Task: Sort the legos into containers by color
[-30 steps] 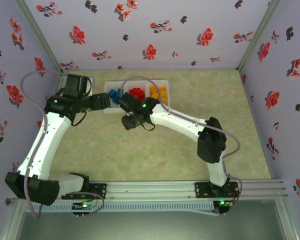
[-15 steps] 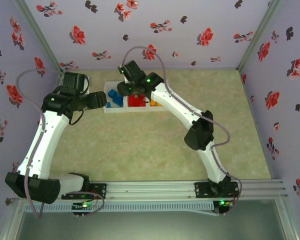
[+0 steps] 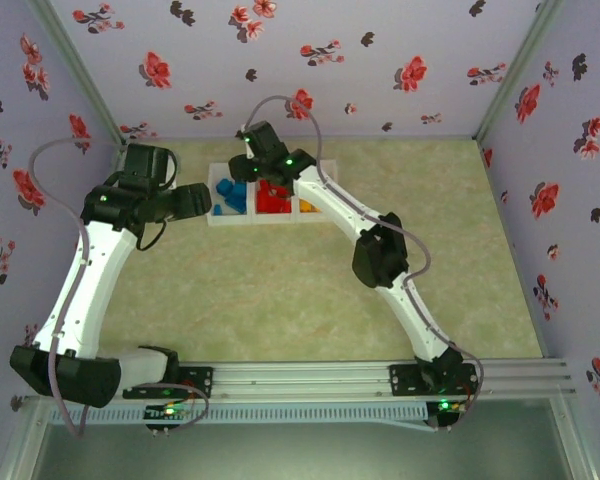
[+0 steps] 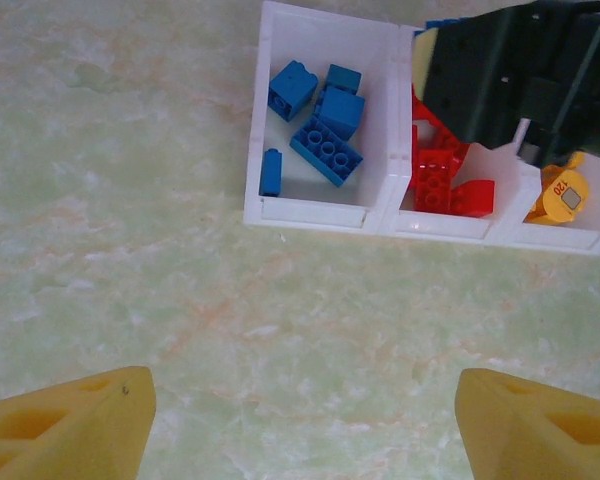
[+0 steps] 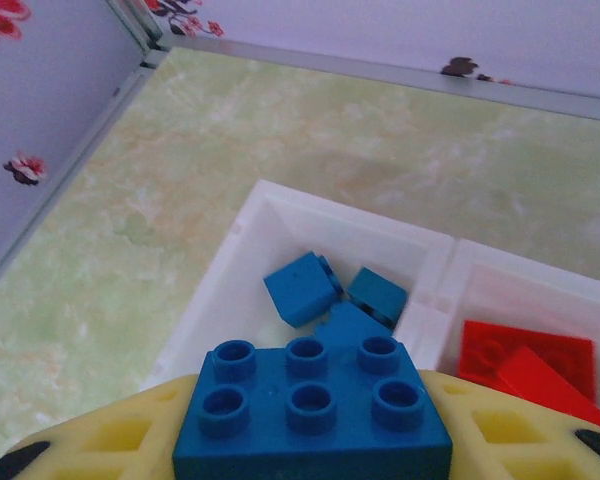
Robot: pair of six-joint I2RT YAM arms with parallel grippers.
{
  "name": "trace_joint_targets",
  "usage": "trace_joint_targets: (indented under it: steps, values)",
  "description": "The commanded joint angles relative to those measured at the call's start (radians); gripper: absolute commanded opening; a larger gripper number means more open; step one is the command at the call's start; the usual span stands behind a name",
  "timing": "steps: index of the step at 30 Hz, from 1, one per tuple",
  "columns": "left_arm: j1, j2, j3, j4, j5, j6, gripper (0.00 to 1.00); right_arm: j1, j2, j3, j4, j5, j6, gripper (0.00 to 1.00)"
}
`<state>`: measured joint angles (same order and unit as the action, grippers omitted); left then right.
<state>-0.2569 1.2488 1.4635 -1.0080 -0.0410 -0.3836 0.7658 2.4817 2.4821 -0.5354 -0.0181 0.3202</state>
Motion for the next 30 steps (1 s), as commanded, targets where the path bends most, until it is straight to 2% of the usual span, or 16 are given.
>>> trace_joint_targets:
  steps: [1,3,7,10,14,21,24,28,30]
  values:
    - [0.008,-0.006,0.009,-0.018,-0.015,-0.018,0.79,0.006,0.059,0.067,0.115,-0.033,0.067,0.50]
    - [0.007,-0.012,0.006,-0.018,-0.016,-0.021,0.79,0.006,0.086,0.078,0.144,-0.038,0.091,0.53]
    - [0.007,-0.023,0.000,-0.018,-0.011,-0.026,0.79,0.006,0.138,0.132,0.161,-0.036,0.123,0.73]
    - [0.007,-0.032,-0.008,-0.019,-0.012,-0.026,0.80,0.006,0.145,0.153,0.156,-0.024,0.125,0.83]
    - [0.009,-0.039,-0.011,-0.017,-0.018,-0.020,0.82,0.005,0.097,0.145,0.112,-0.002,0.093,0.88]
    - [0.013,-0.039,0.027,0.025,-0.019,0.023,0.90,0.004,-0.155,-0.049,0.020,0.030,-0.039,0.95]
    - [0.019,-0.033,0.066,0.058,-0.018,0.045,0.94,0.003,-0.289,-0.165,-0.019,0.089,-0.094,0.99]
    - [0.020,-0.002,0.134,0.083,-0.009,0.075,0.97,-0.003,-0.527,-0.464,0.072,0.165,-0.138,1.00]
    - [0.019,0.012,0.158,0.106,-0.003,0.088,0.99,-0.015,-0.624,-0.562,0.092,0.174,-0.142,1.00]
